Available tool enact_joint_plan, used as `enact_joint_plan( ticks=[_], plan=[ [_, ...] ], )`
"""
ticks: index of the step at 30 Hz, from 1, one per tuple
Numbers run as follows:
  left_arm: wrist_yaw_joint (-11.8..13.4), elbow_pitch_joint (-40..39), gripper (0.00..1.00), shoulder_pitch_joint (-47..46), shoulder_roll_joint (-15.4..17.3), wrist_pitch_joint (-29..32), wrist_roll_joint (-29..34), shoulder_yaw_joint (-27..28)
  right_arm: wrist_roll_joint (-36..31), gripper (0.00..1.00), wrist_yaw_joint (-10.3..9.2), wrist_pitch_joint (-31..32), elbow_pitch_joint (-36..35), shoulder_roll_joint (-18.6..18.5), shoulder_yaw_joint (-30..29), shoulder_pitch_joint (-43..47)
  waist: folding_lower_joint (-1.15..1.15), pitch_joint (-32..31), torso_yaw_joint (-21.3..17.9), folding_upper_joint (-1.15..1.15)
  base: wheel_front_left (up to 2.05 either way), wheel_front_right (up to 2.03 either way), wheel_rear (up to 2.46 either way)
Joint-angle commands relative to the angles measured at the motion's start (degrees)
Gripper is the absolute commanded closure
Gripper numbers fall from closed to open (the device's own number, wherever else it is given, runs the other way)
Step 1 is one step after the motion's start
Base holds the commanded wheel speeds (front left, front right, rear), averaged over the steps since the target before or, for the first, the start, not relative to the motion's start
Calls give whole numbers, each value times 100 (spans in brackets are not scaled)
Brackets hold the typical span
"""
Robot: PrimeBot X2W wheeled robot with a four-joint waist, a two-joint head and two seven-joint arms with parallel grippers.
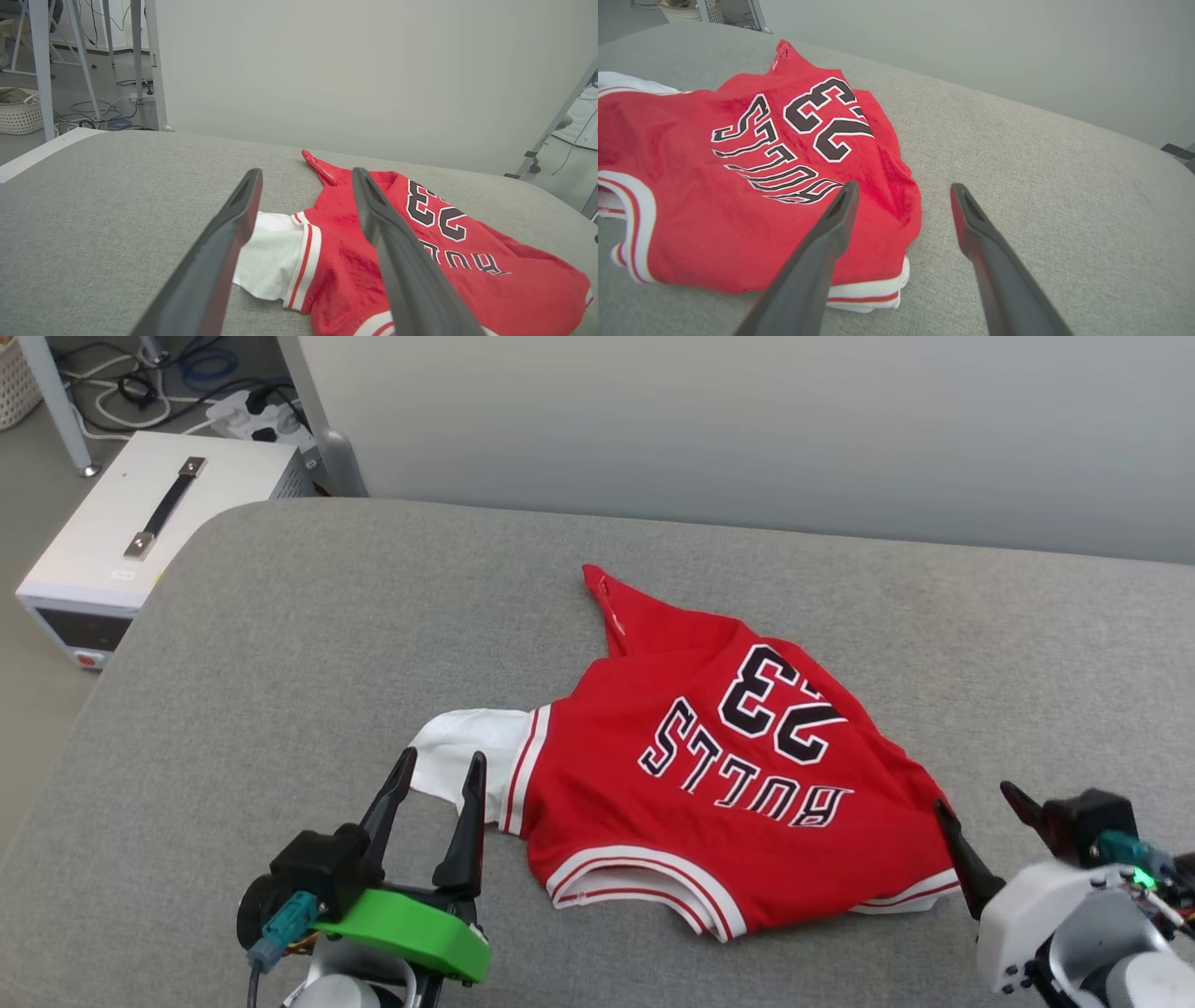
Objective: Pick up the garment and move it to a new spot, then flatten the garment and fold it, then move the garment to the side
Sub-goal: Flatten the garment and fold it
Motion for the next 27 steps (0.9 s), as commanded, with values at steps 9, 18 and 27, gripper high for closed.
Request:
enact_joint_plan(
  ticks=[9,18,27],
  plan=[
    [-168,60,0,-343,-246,-33,162,100,1380,0,-6,3237,22,-1079,623,-1262,0,693,528,0,0,0,0],
    [-250,114,0,-556,-372,-33,244,145,1636,0,-6,4319,512,-1151,559,-1744,0,1082,889,0,0,0,0],
    [-286,133,0,-640,-428,-34,296,180,1847,100,-6,4158,770,-1208,879,-1846,0,1276,1024,0,0,0,0]
  ],
)
